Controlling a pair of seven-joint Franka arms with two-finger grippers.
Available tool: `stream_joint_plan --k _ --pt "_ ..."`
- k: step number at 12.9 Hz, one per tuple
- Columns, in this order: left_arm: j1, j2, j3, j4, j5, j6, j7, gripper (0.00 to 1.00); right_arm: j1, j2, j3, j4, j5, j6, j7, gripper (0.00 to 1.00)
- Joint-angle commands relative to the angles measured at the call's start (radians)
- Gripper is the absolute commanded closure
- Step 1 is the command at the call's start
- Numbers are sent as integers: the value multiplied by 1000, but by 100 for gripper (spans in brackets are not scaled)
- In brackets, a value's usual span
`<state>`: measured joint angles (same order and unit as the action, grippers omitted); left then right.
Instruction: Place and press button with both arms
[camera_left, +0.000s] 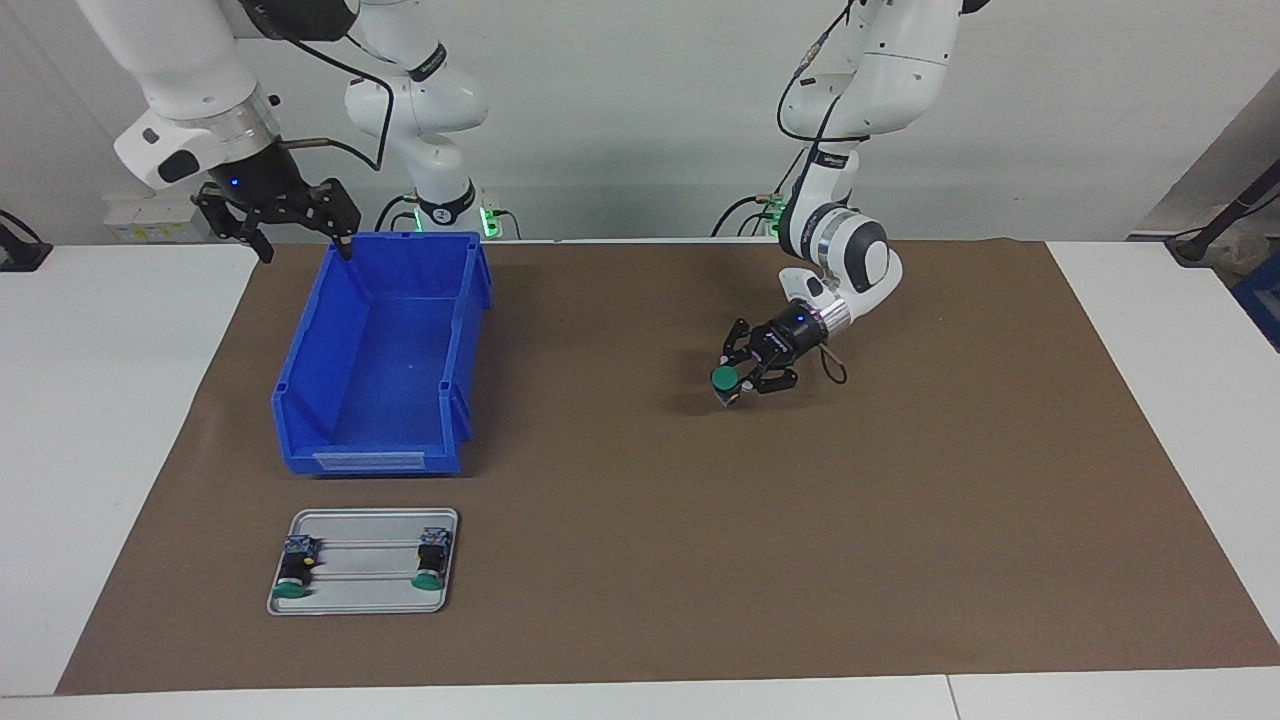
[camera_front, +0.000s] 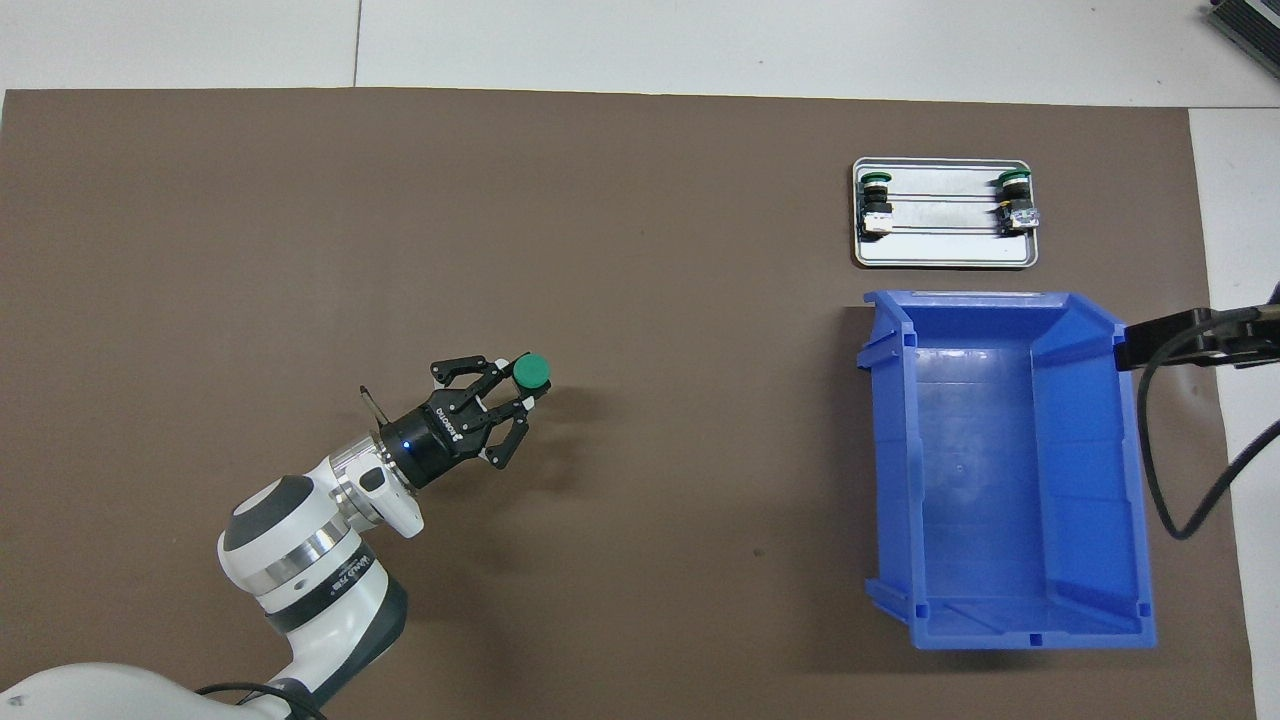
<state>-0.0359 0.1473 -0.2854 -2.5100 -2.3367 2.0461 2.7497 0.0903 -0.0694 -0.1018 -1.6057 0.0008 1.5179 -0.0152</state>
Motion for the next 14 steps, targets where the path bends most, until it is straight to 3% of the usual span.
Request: stream_joint_plan --k 1,10,14 --pt "-9 -20 9 -59 -53 -40 149 100 9 -9 7 -5 -2 -16 12 0" --pt "-18 0 12 -73 -46 43 189 100 9 -9 14 -3 -1 -18 12 0" --pt "-45 44 11 12 -23 117 192 100 8 -9 14 -3 -1 -16 12 0"
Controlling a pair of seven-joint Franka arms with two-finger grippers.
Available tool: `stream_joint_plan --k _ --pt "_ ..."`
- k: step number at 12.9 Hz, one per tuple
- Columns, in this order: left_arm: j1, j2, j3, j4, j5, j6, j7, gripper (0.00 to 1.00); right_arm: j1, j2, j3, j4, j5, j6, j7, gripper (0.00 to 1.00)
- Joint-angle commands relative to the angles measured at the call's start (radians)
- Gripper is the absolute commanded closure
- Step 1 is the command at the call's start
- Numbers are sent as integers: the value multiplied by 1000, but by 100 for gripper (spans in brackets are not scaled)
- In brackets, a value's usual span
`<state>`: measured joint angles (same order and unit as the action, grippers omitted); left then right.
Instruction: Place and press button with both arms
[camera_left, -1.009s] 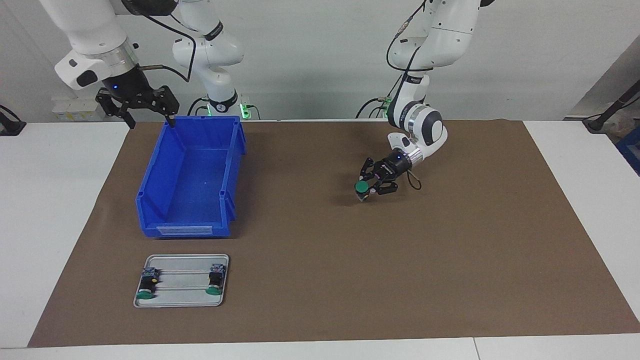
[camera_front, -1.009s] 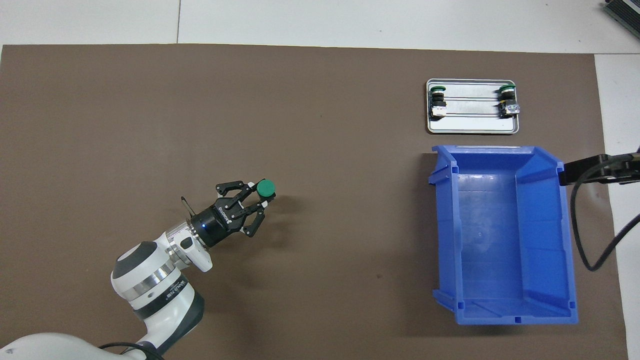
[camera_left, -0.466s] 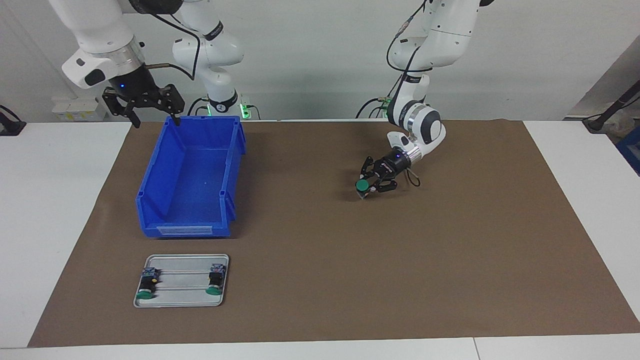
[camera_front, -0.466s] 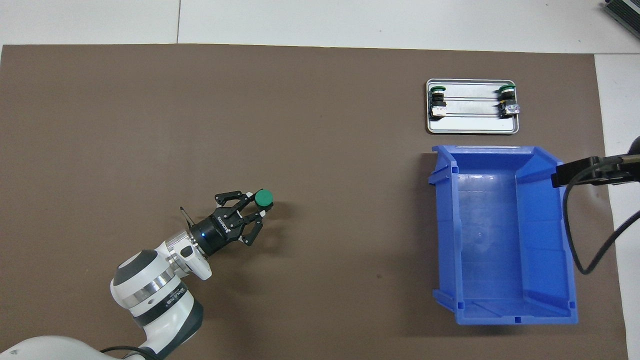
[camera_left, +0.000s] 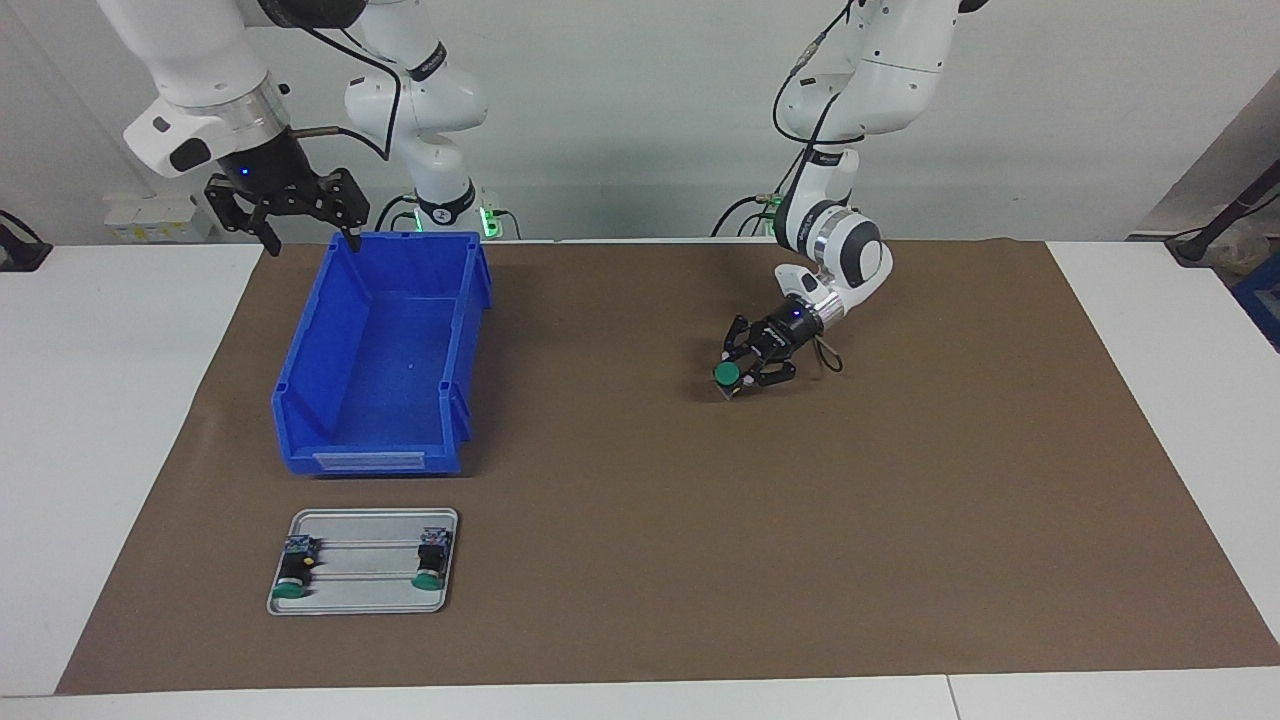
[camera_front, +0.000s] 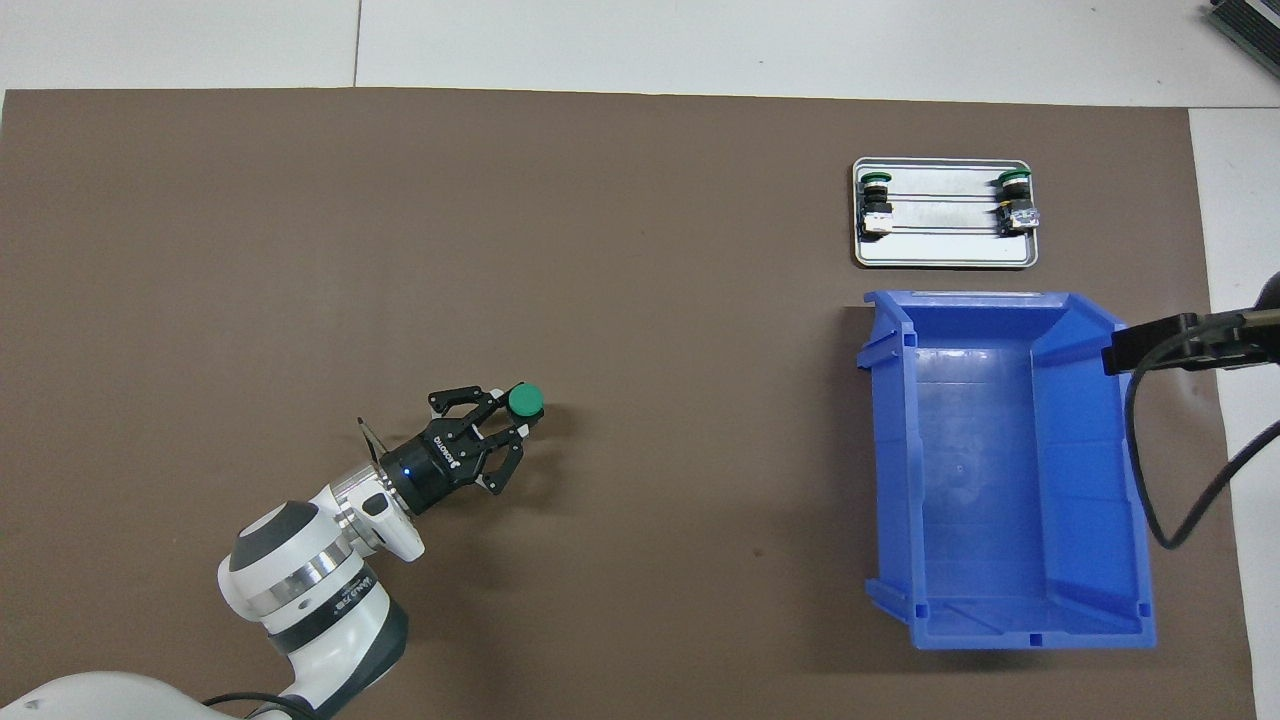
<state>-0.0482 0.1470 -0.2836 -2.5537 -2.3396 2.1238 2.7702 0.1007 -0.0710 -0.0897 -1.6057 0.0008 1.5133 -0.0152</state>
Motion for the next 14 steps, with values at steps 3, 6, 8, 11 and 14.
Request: stream_joint_plan --k 3,6,8,11,14 --pt "-33 66 9 127 -61 62 172 100 -3 -7 2 -3 -1 -13 12 0" --pt "-54 118 9 182 -75 88 175 100 -3 -7 2 -5 -1 -12 11 0" --pt "-56 123 9 181 -75 87 177 100 -2 -7 1 -5 -1 -13 14 0" --pt "-55 123 11 168 -72 90 175 100 -4 -7 2 -3 -1 -12 12 0" --pt "-50 121 11 158 -67 88 174 100 -1 -7 2 -3 -1 -13 12 0"
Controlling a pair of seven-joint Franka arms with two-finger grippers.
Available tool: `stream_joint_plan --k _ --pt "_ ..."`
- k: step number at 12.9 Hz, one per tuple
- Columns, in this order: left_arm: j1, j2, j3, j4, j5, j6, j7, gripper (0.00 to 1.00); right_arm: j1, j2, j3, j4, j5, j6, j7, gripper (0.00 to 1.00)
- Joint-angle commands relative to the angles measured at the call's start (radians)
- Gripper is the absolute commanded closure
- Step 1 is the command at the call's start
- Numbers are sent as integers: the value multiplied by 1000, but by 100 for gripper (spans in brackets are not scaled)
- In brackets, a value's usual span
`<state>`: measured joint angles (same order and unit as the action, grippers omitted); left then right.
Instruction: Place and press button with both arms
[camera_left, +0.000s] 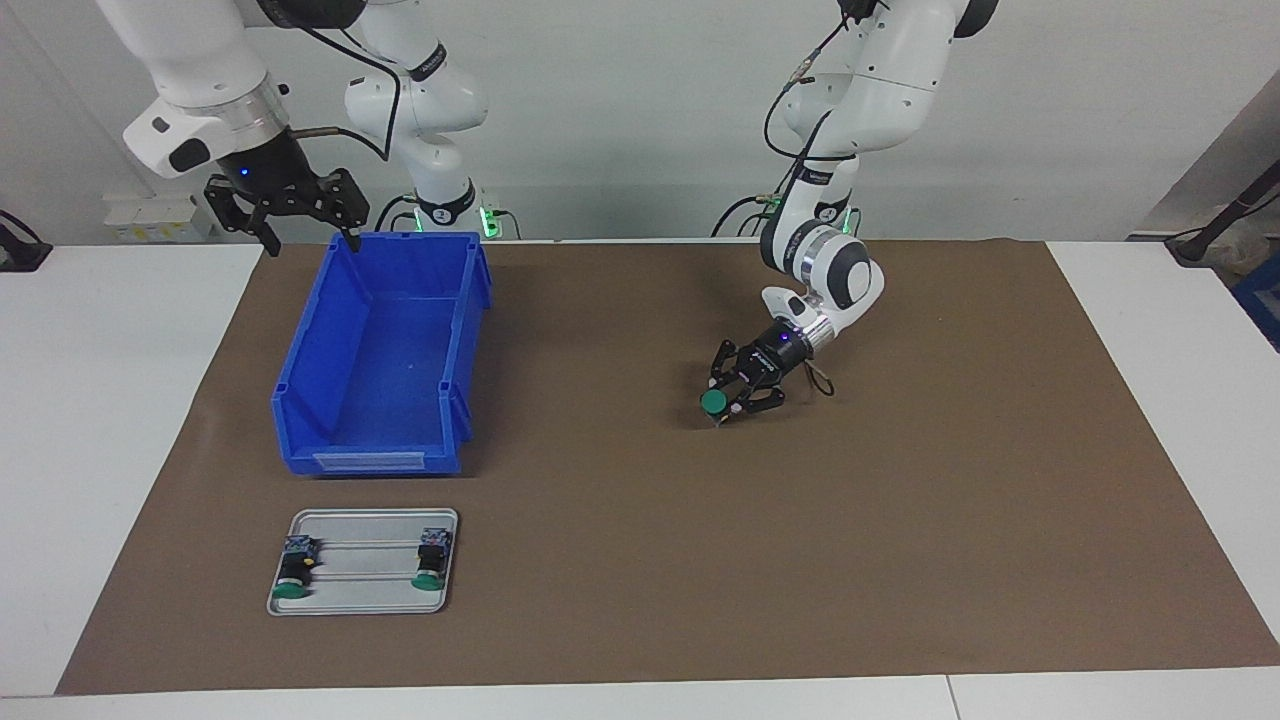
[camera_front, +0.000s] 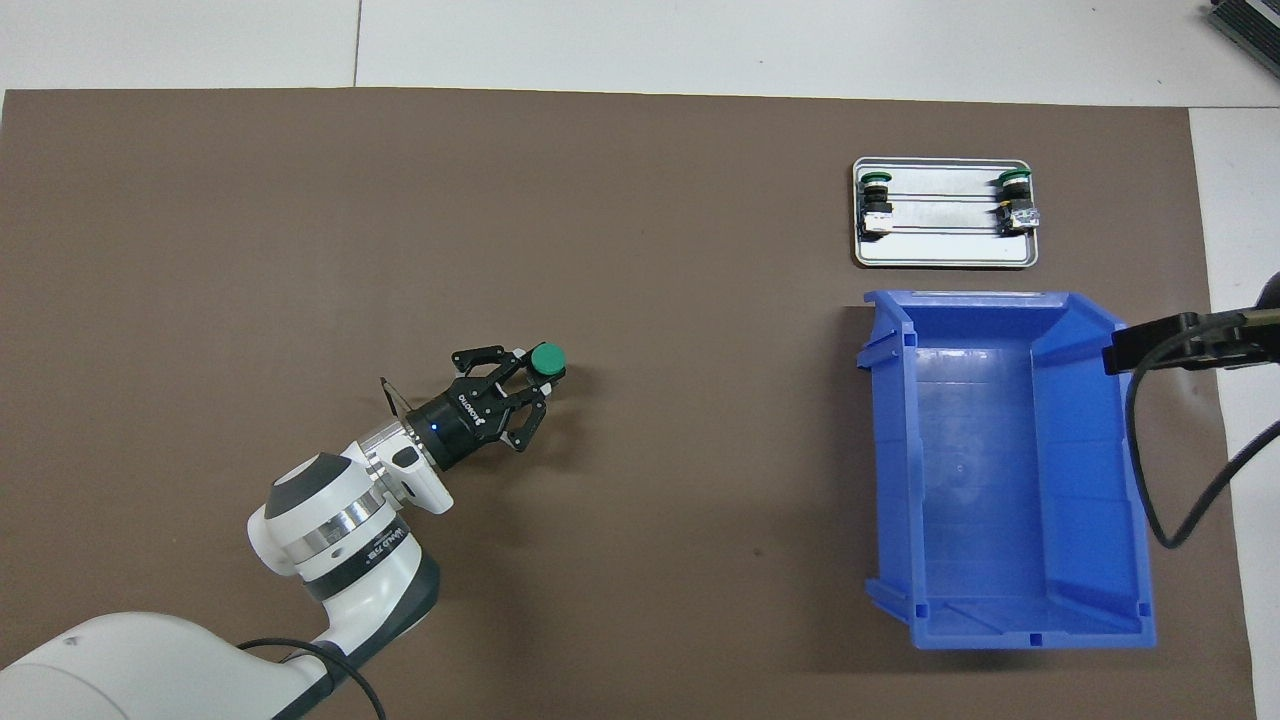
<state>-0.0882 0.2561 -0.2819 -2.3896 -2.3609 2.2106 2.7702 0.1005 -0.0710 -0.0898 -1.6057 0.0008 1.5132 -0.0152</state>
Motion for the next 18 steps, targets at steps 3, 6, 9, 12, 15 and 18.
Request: stream_joint_plan --k 3,6,9,12,15,18 --pt "-7 9 9 -20 -40 -5 174 82 -2 -7 2 -3 -1 -13 14 0" --pt "-4 3 9 -39 -35 -8 174 65 -2 -7 2 -5 -2 -13 12 0" --pt "7 0 9 -43 -35 -23 169 21 -2 -7 2 -3 -1 -13 12 0" --pt "8 -1 9 -51 -34 -15 166 17 -2 -7 2 -3 -1 -13 12 0" --pt "25 -5 9 -57 2 -12 152 14 -2 -7 2 -3 -1 -13 12 0" --pt "44 -12 9 -74 43 -11 129 14 -2 -7 2 -5 -1 -13 12 0"
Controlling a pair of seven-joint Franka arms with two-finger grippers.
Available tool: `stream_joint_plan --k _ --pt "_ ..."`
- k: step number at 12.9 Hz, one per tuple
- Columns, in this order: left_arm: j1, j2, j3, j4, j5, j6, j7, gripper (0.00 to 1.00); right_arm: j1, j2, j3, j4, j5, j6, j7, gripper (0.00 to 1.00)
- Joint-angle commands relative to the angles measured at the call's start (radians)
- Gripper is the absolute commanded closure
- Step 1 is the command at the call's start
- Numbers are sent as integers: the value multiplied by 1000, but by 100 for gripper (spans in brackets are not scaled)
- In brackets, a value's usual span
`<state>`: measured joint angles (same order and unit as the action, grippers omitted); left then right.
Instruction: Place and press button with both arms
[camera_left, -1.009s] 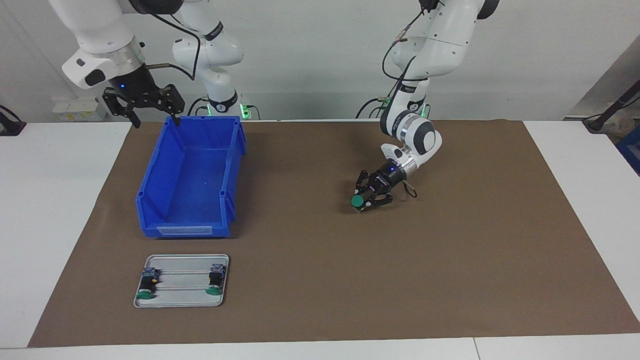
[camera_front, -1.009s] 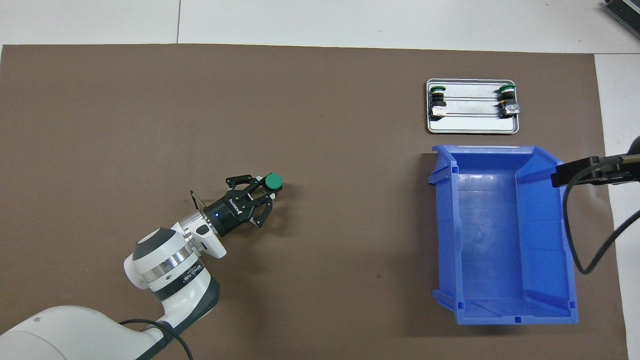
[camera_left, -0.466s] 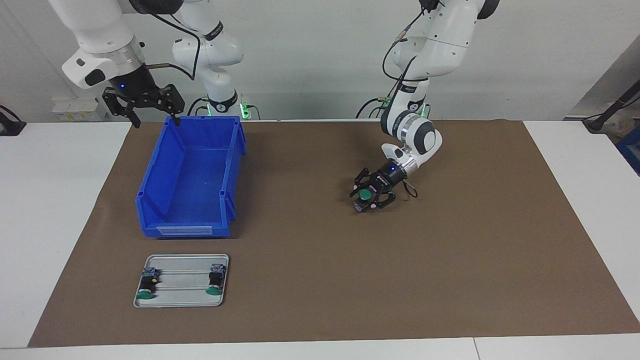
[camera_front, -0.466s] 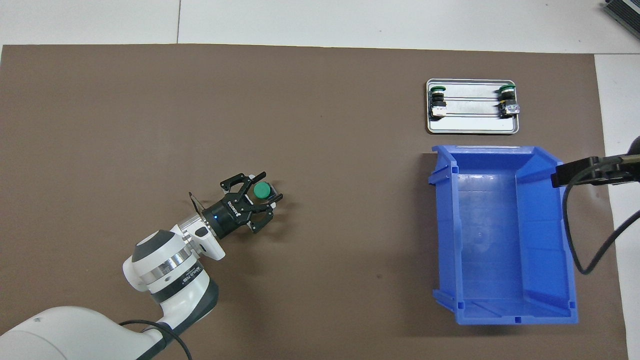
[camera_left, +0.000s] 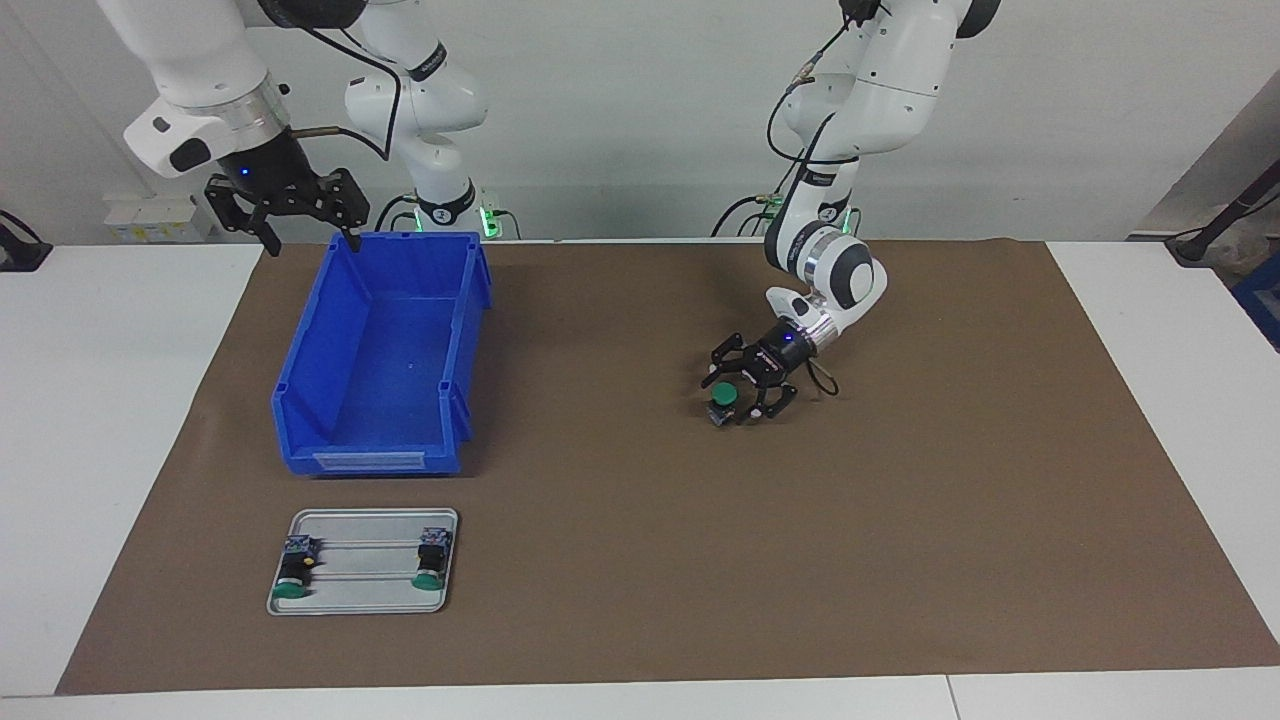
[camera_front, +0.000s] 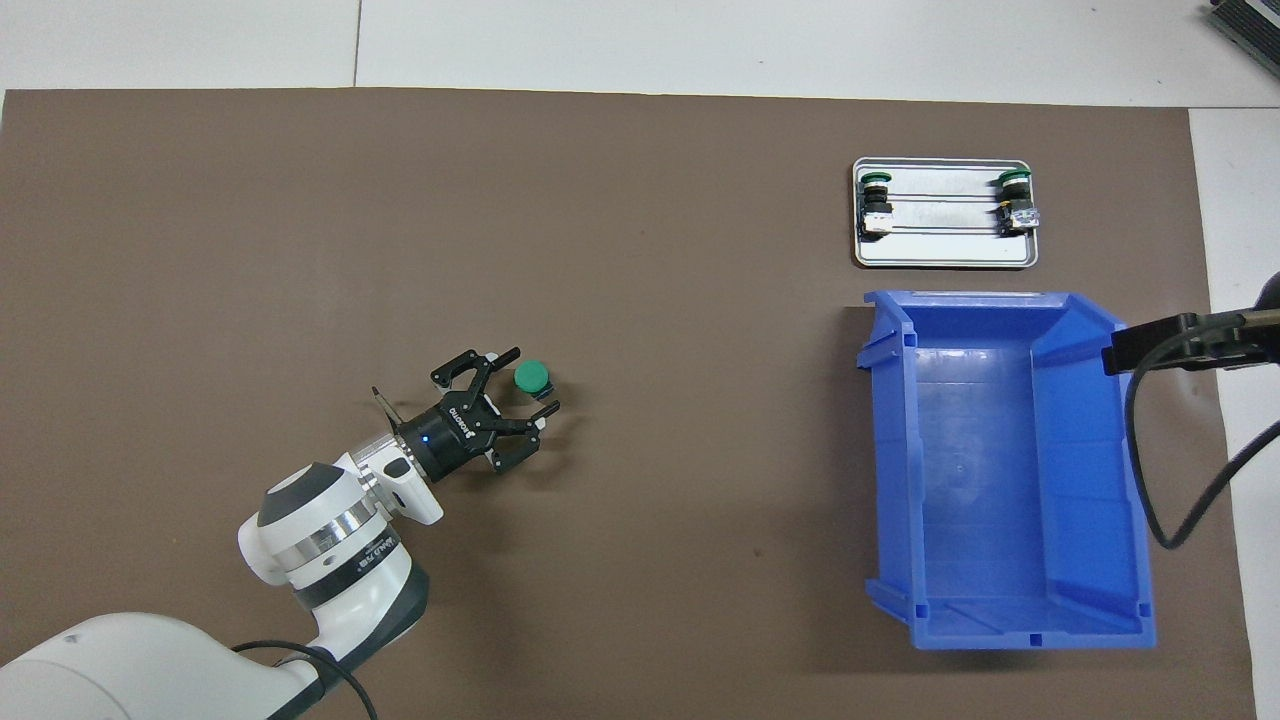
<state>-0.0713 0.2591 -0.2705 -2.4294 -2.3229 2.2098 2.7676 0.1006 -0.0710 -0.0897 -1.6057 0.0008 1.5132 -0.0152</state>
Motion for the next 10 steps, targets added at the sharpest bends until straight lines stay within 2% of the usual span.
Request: stream_joint_plan --k 1,4,6,7,10 --pt "28 -20 -3 -40 7 -10 130 14 -2 -7 2 -5 -1 -13 12 0" --pt "31 -26 -3 -45 10 -15 116 14 -2 -7 2 -3 -1 -11 12 0" --pt "82 -31 -3 -45 133 -22 55 15 -2 -7 2 -3 -2 -13 12 0" --pt "117 -32 -6 -45 201 -24 29 21 -2 -7 2 -3 -1 -13 12 0" --pt "162 -37 -2 -45 319 -54 -38 23 -1 -7 2 -3 -1 -13 12 0"
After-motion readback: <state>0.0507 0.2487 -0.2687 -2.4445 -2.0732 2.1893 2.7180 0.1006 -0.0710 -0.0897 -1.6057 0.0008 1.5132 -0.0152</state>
